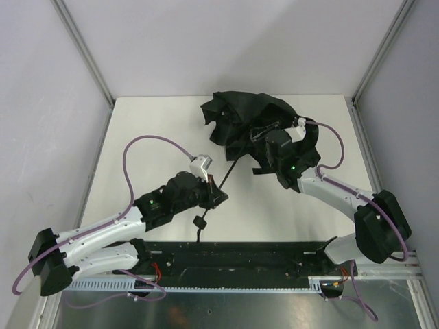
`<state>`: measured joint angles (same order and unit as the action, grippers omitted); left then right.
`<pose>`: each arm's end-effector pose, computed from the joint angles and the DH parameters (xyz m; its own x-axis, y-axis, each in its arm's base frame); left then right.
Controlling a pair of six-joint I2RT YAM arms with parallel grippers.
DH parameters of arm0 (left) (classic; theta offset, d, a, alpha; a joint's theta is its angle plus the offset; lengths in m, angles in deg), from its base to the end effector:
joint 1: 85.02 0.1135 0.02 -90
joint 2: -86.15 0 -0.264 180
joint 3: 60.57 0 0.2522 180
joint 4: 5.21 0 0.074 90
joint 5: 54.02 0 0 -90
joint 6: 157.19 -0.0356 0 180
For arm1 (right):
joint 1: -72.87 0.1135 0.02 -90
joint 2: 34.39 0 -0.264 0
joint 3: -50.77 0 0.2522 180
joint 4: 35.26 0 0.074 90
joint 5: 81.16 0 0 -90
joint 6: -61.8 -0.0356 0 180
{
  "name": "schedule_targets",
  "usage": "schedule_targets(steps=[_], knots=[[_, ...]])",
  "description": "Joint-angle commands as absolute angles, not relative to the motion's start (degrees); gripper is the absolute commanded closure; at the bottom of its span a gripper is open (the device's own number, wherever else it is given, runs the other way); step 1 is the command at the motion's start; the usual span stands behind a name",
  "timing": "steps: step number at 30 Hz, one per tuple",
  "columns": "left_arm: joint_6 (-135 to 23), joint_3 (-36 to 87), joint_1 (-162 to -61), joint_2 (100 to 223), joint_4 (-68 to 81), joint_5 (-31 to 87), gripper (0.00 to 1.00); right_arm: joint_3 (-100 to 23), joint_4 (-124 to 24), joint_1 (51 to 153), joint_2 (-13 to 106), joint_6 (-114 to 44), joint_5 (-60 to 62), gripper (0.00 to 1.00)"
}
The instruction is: Put away the umbrella
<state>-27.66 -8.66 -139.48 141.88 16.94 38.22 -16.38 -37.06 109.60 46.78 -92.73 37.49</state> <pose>0.1299 -0.1794 0.2669 -0.7008 -0.1131 -0.7043 0.4494 0.6968 -0.5590 0.2710 0.1809 0.2846 -0.2340 0.8139 -0.5318 0.1306 0.5683 0.8124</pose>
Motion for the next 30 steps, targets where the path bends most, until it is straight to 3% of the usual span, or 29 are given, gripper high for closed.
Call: schedule_targets(steps=[1, 12, 14, 15, 17, 25, 30], knots=[[-29.42, -6.80, -139.90, 139.54, 11.19, 38.59, 1.00, -19.02, -37.90, 108.20, 48.54, -94.48, 38.01, 0.62], [-29.01, -7.38, -140.54, 139.35, 11.19, 38.02, 1.00, -19.97, -29.29, 103.06, 56.36, -99.27, 33.37, 0.54], [-28.93, -7.53, -140.63, 139.27, 11.23, 38.05, 1.00, -20.33, -26.64, 102.01, 57.93, -98.44, 30.84, 0.65], [-28.85, -7.61, -140.64, 139.38, 11.21, 38.07, 1.00, -20.40, -25.48, 101.77, 58.31, -97.59, 29.91, 0.82], [-28.80, -7.63, -140.61, 139.73, 11.22, 38.30, 1.00, -20.41, -24.59, 101.67, 58.11, -95.66, 28.68, 0.96], [-30.72, -3.85, -135.23, 143.25, 12.42, 39.38, 1.00, -13.10, -19.92, 106.33, 49.46, -85.79, 16.24, 1.00], [-35.77, 1.50, -133.88, 147.32, 12.47, 41.30, 1.00, -3.42, -13.90, 111.81, 44.85, -90.17, 12.88, 1.00]])
